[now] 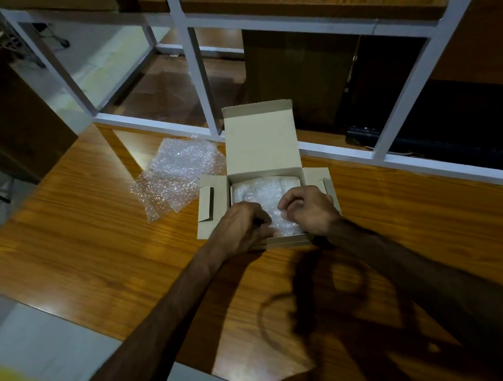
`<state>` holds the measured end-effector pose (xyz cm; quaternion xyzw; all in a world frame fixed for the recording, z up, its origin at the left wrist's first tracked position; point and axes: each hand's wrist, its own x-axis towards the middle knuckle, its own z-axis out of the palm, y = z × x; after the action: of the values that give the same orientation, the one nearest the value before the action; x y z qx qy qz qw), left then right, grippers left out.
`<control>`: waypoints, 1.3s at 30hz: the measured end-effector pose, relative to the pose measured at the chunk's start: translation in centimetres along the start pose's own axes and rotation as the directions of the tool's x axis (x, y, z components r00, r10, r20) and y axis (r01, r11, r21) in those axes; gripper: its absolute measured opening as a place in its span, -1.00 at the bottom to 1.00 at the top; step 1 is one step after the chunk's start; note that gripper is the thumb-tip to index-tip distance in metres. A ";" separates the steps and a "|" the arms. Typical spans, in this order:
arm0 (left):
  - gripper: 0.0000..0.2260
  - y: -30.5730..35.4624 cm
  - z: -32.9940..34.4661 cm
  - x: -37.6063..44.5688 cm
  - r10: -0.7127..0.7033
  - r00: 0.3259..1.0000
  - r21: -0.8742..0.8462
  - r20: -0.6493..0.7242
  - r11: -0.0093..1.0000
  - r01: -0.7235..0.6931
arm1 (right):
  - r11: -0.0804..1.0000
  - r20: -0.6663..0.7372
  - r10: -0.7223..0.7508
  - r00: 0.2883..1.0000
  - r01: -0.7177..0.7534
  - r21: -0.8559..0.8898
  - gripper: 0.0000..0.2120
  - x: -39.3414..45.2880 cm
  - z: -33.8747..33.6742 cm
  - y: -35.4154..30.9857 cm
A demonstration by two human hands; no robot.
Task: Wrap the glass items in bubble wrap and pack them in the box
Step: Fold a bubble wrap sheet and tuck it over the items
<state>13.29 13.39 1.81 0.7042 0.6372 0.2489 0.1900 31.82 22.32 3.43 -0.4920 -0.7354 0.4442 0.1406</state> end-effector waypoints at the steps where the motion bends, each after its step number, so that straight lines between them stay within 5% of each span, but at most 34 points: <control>1: -0.74 0.0 -0.1 0.1 0.002 1.000 0.009 0.007 1.000 -0.002 | 1.000 -0.002 -0.011 1.000 0.011 -0.016 -0.77 0.0 0.1 -0.1; 6: -0.73 0.6 -0.3 1.0 -0.055 0.996 0.071 0.065 0.996 0.050 | 0.992 0.023 -0.085 0.996 0.086 -0.090 -0.79 -0.1 0.1 -0.1; 10: -0.74 0.7 0.0 1.2 -0.114 0.990 0.096 0.087 0.990 0.105 | 0.952 0.373 -0.136 0.918 0.226 -0.208 -0.67 0.1 -2.9 0.3; 12: -0.76 0.7 0.1 1.3 -0.140 0.986 0.101 0.091 0.986 0.130 | 0.900 0.430 -0.147 0.891 0.301 -0.316 -0.63 0.4 -3.6 0.4; 34: -0.73 1.8 -1.2 0.9 0.004 0.992 0.271 0.130 0.962 -0.039 | 0.522 0.476 -0.341 0.811 0.584 -0.622 -0.84 0.8 -3.5 -0.8; 39: -0.77 1.3 -2.0 -0.2 -0.026 0.992 0.239 0.123 0.971 -0.004 | 0.571 0.406 -0.378 0.832 0.555 -0.605 -0.85 0.4 -3.9 0.2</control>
<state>13.14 12.99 4.16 0.7327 0.6531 0.1247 0.1451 34.30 24.72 5.41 -0.2388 -0.9617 0.1312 -0.0307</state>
